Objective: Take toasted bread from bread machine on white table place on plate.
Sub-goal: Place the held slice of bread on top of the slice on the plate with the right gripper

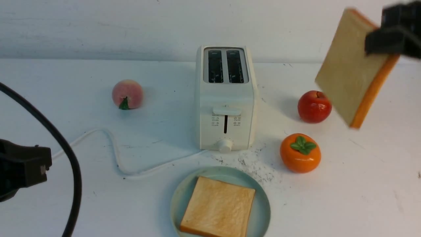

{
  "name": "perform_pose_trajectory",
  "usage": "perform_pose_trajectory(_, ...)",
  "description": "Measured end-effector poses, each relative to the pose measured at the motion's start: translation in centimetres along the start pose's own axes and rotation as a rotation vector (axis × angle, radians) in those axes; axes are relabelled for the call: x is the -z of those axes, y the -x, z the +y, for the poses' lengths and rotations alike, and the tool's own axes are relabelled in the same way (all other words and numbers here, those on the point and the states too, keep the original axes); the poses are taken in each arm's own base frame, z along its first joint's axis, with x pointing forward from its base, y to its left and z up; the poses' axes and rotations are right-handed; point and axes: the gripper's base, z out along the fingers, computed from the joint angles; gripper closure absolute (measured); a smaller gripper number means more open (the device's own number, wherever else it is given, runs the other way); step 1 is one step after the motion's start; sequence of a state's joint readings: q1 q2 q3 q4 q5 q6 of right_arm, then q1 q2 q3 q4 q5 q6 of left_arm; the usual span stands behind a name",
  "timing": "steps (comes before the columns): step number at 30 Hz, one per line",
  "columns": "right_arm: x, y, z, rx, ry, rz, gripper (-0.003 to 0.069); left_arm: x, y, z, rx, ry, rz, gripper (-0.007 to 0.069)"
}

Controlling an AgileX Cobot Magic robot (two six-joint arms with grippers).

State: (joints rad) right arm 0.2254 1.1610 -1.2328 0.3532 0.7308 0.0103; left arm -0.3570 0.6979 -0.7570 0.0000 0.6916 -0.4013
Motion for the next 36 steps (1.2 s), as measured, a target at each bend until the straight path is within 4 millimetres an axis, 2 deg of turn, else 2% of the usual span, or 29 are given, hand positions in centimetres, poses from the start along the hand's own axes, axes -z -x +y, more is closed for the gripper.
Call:
perform_pose_trajectory(2,-1.1,-4.4,-0.7,-0.167,0.075,0.022,0.0547,0.0,0.1,0.0,-0.002,-0.003,-0.007,0.0638)
perform_pose_trajectory(7,-4.6,-10.5,-1.6,-0.364,0.149,0.042,0.0547,0.0,0.2,-0.1,-0.005,-0.009,-0.02,0.0638)
perform_pose_trajectory(9,-5.5,-11.4,-1.2,-0.37,0.17,0.043,0.0547,0.0,0.2,-0.1,-0.008,-0.011,-0.025,0.0638)
perform_pose_trajectory(13,-7.2,-12.2,-0.1,-0.379,0.21,0.05,0.0547,0.0,0.3,-0.1,-0.01,-0.013,-0.031,0.0638)
perform_pose_trajectory(19,-11.7,-14.4,1.8,-0.263,0.19,0.133,0.0547,0.0,0.3,-0.1,-0.012,-0.013,-0.031,0.0638)
perform_pose_trajectory(25,-14.7,-14.6,2.9,-0.241,0.21,0.193,0.0547,0.0,0.2,-0.1,-0.013,-0.009,-0.022,0.0638)
perform_pose_trajectory(30,-15.9,-13.9,3.7,-0.221,0.258,0.199,0.0547,0.0,0.0,0.0,-0.013,0.0,-0.001,0.0638)
perform_pose_trajectory(36,-16.6,-14.3,3.7,-0.182,0.257,0.215,0.0547,0.0,-0.1,0.1,-0.013,0.006,0.014,0.0638)
